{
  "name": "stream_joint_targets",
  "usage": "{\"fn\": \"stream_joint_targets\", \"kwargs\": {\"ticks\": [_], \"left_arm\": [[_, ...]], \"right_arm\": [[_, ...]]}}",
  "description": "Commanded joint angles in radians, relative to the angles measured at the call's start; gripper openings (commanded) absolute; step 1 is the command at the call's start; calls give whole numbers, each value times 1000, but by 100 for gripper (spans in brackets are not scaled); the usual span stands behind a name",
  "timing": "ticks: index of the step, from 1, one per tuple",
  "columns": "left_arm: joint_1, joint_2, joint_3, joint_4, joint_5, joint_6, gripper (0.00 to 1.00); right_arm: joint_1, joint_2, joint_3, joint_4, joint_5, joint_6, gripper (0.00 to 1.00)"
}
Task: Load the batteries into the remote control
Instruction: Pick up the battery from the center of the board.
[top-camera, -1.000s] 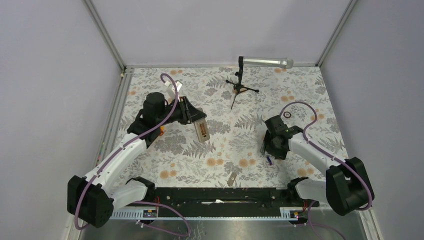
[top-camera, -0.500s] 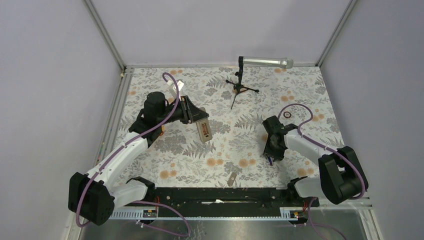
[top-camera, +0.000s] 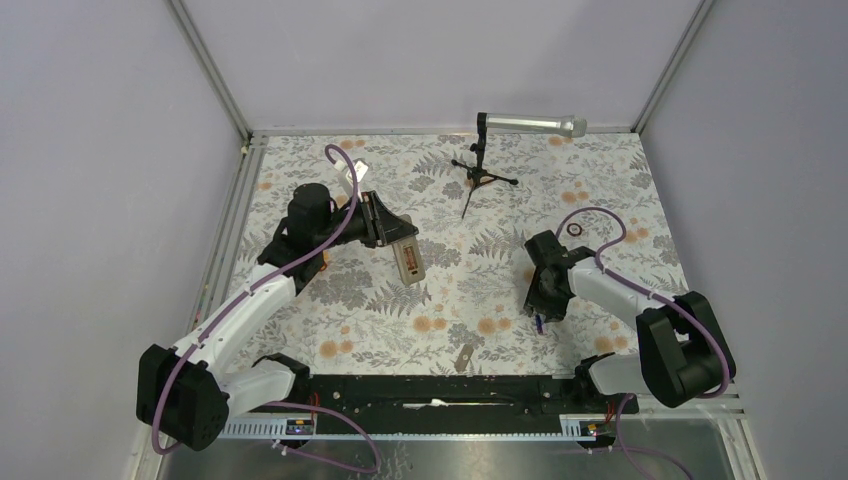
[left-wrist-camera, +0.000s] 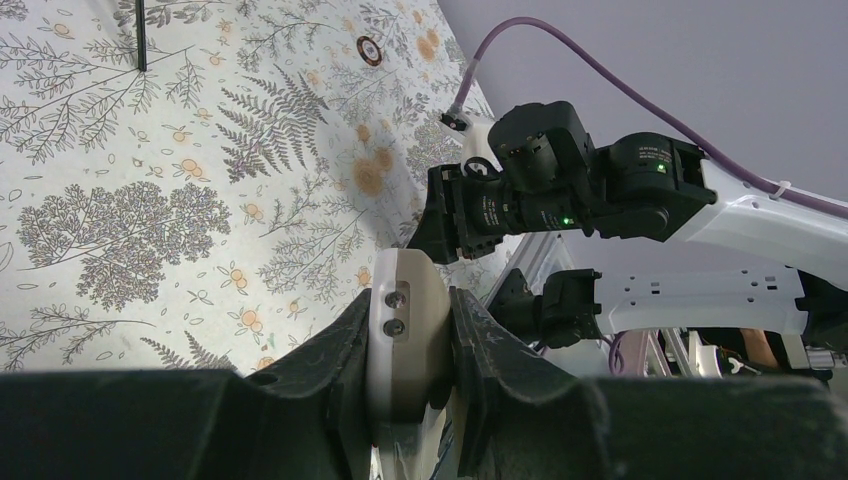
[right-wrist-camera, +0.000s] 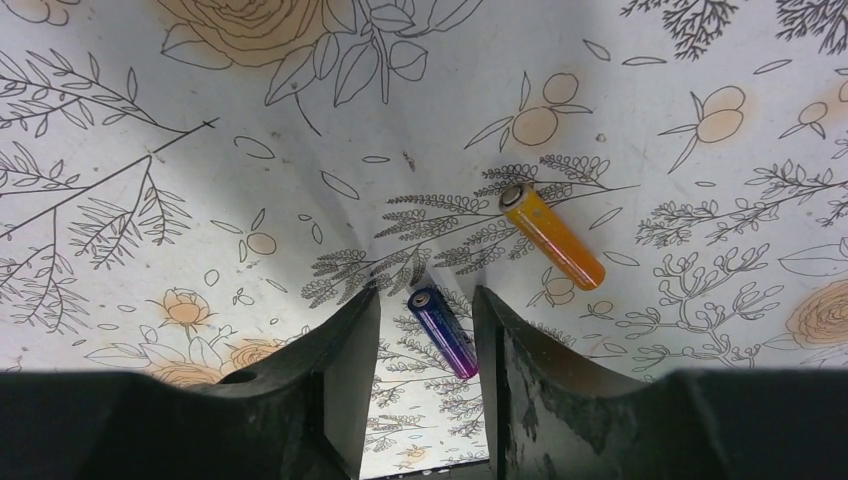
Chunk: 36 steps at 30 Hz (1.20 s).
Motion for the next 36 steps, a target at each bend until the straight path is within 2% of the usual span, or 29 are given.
{"fn": "stream_joint_targets", "kwargs": {"ticks": [1, 10, 12, 19, 23, 28, 36], "left_arm": [[4, 4, 4, 81, 26, -2, 0], [4, 8, -4, 97, 27, -8, 0], [4, 9, -5, 100, 28, -10, 0], [4, 23, 5, 111, 31, -21, 0], [4, 38, 15, 107, 35, -29, 0], [4, 75, 26, 108, 44, -66, 0], [-21, 243, 66, 101, 86, -138, 0]], "right_arm": [[-2, -11, -14, -54, -41, 54, 46], [0, -13, -42, -85, -54, 75, 45], [0, -3, -38, -85, -51, 75, 42], [3, 13, -11, -64, 18, 68, 21], [6, 2, -4, -2, 43, 42, 15], [12, -54, -22, 146, -38, -10, 10], [122, -166, 71, 311, -121, -75, 11]]}}
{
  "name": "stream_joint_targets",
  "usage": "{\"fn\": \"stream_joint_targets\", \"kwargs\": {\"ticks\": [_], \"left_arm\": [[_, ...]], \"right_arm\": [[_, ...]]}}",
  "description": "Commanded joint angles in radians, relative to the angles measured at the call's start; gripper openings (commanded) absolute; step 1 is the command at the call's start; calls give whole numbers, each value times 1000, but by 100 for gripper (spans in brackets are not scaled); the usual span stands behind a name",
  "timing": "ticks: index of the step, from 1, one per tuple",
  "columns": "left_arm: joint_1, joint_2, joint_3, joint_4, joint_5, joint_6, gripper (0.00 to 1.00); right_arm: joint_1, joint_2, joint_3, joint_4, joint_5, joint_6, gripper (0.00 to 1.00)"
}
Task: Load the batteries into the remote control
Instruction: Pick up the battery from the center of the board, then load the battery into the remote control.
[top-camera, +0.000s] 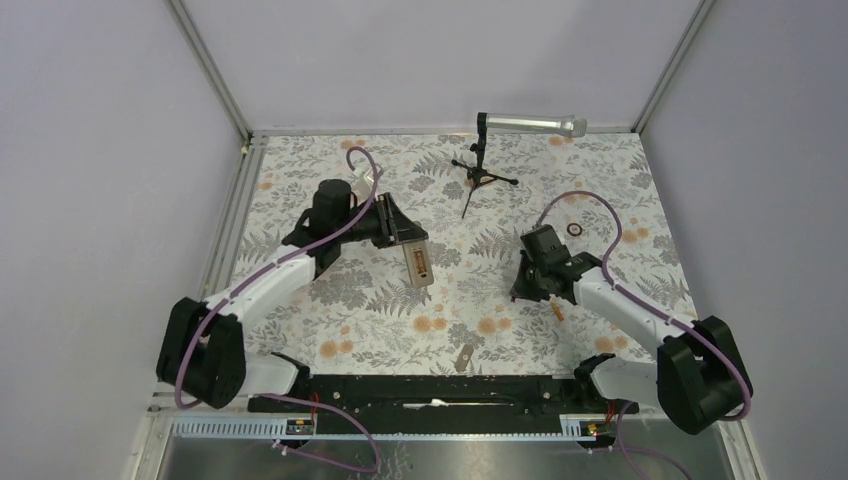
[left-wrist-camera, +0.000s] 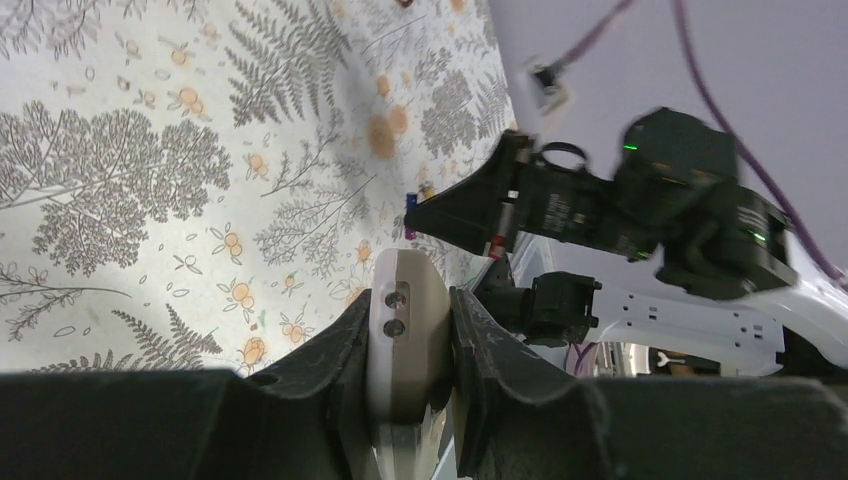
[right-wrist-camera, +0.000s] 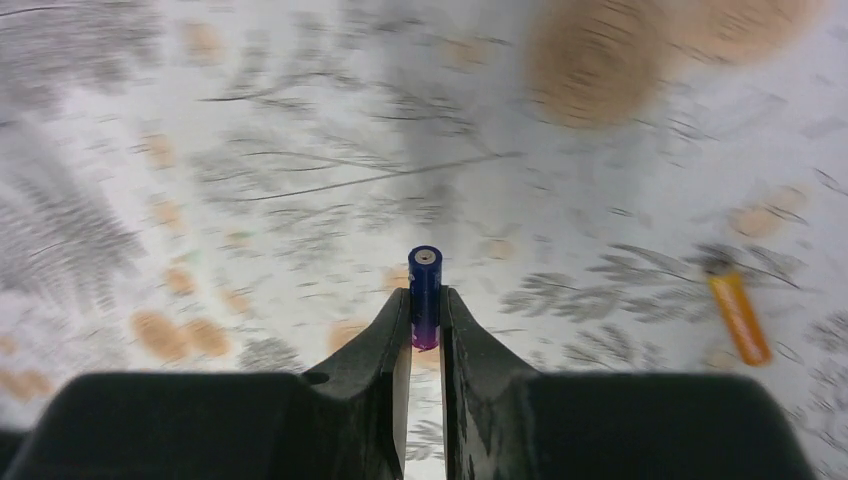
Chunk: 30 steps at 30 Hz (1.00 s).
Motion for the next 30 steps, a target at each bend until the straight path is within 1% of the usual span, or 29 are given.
{"fn": "stream_joint_targets", "kwargs": {"ticks": [1, 7, 13, 16, 22, 30], "left_arm": [[-25, 91, 72, 47, 57, -48, 0], [-64, 160, 106, 39, 60, -59, 0], [-84, 171, 112, 46, 56, -62, 0], [-85, 176, 115, 45, 60, -85, 0], [-86, 199, 173, -60, 49, -139, 0], [-86, 207, 184, -63, 66, -161, 0]], "right_arm": [[83, -55, 100, 140, -47, -43, 11], [218, -74, 234, 230, -51, -36, 12], [288, -78, 316, 308, -86, -43, 13], [315, -57, 354, 302, -88, -63, 13], [374, -27, 379, 280, -48, -102, 14], [430, 11, 408, 279, 32, -138, 14]]}}
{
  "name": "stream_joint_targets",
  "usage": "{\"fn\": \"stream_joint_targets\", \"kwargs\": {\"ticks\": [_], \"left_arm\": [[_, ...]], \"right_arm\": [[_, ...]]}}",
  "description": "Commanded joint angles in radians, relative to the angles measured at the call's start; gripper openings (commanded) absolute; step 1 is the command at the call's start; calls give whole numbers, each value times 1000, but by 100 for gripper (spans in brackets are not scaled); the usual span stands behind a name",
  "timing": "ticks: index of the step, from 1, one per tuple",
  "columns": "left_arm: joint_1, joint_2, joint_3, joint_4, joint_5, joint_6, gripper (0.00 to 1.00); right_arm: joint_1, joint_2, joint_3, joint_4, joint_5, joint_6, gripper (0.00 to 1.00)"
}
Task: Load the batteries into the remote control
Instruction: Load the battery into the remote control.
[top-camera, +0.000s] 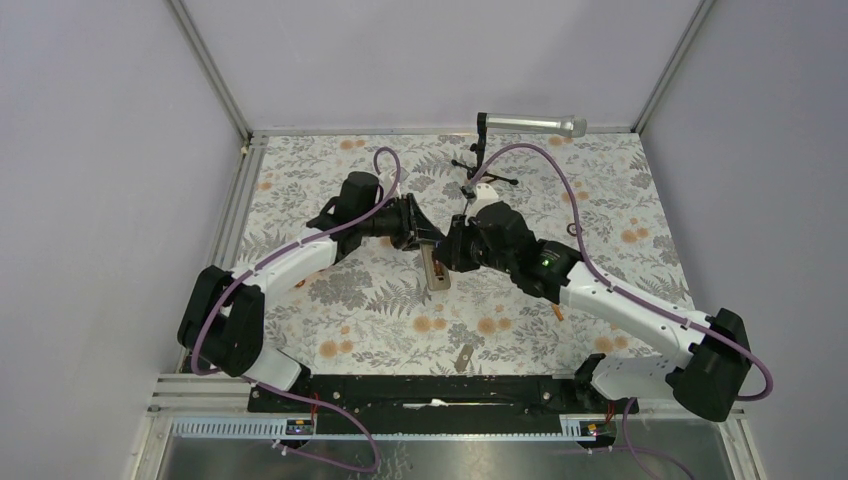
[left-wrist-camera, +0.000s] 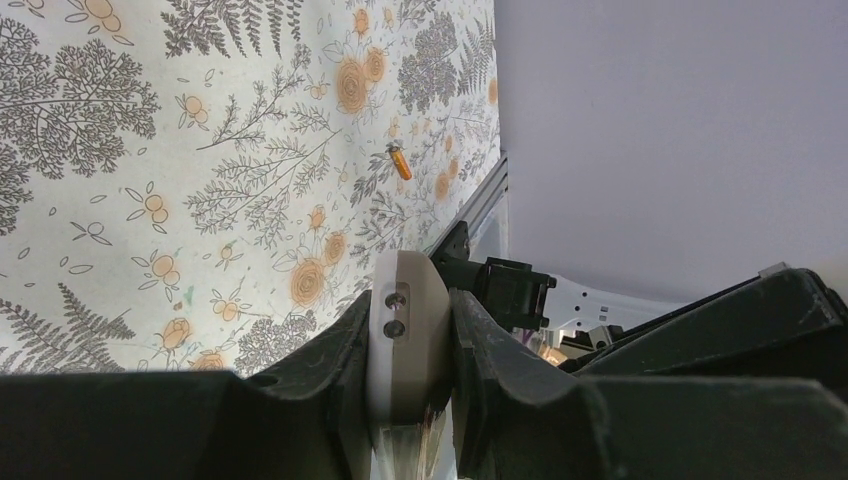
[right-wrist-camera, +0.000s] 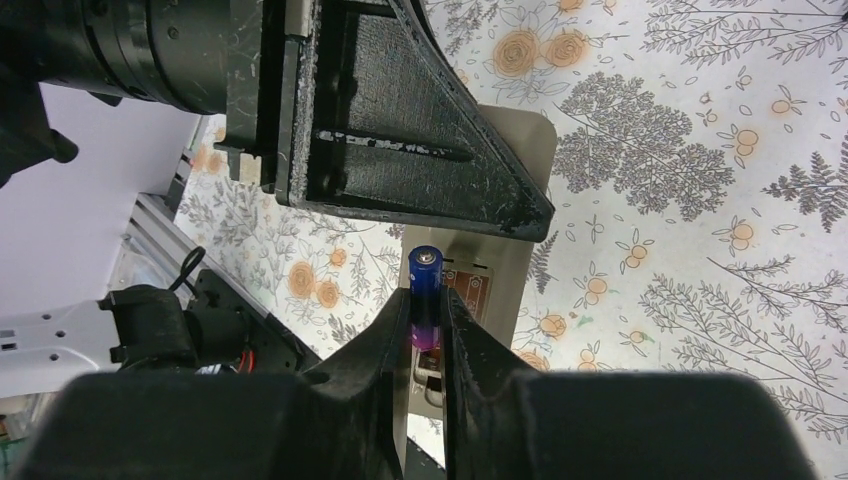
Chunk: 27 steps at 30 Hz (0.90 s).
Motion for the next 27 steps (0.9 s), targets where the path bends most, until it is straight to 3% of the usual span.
{"fn": "stream_joint_targets", "kwargs": {"ticks": [1, 27], "left_arm": [[-4, -1, 44, 22, 29, -24, 0], [-3, 5, 80, 24, 51, -54, 0]], "right_arm": [[25, 12, 56, 7, 79, -50, 14], [66, 1, 23, -33, 176, -128, 19]]}}
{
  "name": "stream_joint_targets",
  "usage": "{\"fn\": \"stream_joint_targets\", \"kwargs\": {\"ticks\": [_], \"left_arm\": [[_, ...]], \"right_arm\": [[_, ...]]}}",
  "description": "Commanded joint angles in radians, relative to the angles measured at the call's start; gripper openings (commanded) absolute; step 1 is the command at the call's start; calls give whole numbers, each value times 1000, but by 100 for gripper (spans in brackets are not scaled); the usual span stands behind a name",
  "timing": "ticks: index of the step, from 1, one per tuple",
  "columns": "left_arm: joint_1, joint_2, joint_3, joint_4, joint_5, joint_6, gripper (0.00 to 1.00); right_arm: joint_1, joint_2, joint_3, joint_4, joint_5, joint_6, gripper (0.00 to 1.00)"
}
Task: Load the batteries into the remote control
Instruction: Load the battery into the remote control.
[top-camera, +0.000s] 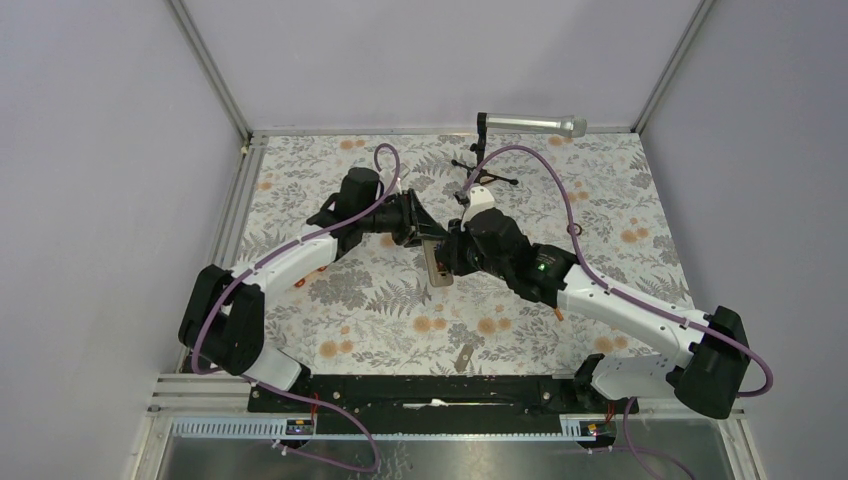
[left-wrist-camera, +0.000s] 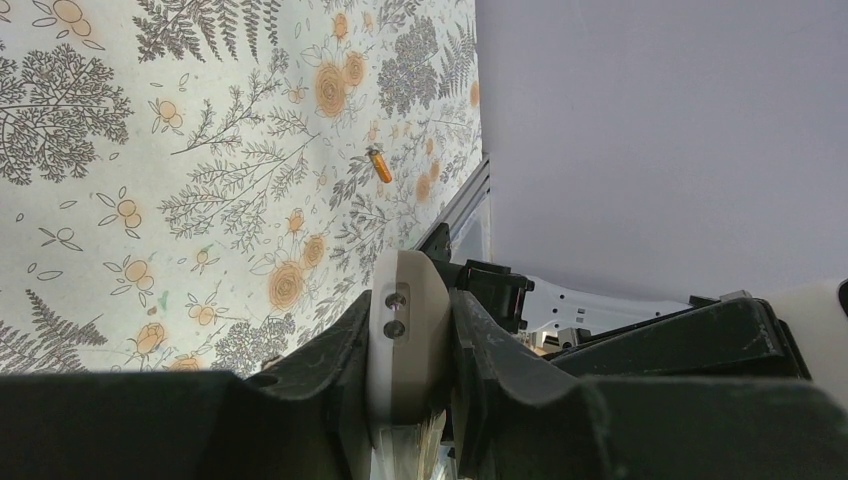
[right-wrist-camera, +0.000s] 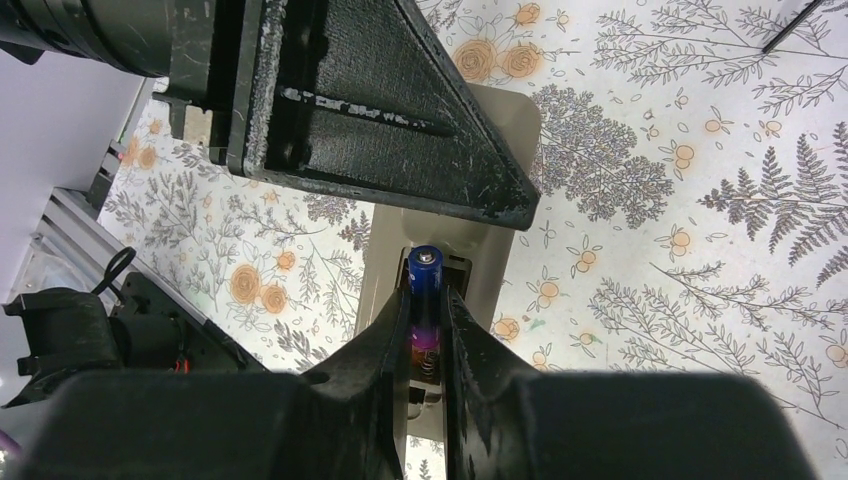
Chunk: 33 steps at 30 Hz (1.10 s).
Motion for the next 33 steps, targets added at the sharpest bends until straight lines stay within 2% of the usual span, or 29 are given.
{"fn": "stream_joint_targets", "kwargs": {"ticks": [1, 19, 27, 33], "left_arm": [[-3, -1, 49, 30, 39, -11, 0], [7, 8, 65, 15, 31, 9, 0], [10, 1, 66, -64, 11, 55, 0], [13, -2, 68, -81, 3, 73, 0]], "right_arm": [[10, -10, 16, -10, 55, -42, 19], [12, -42, 1, -28, 38, -45, 28], [12, -41, 27, -51, 63, -40, 30], [11, -71, 38, -30, 25, -11, 43]]}}
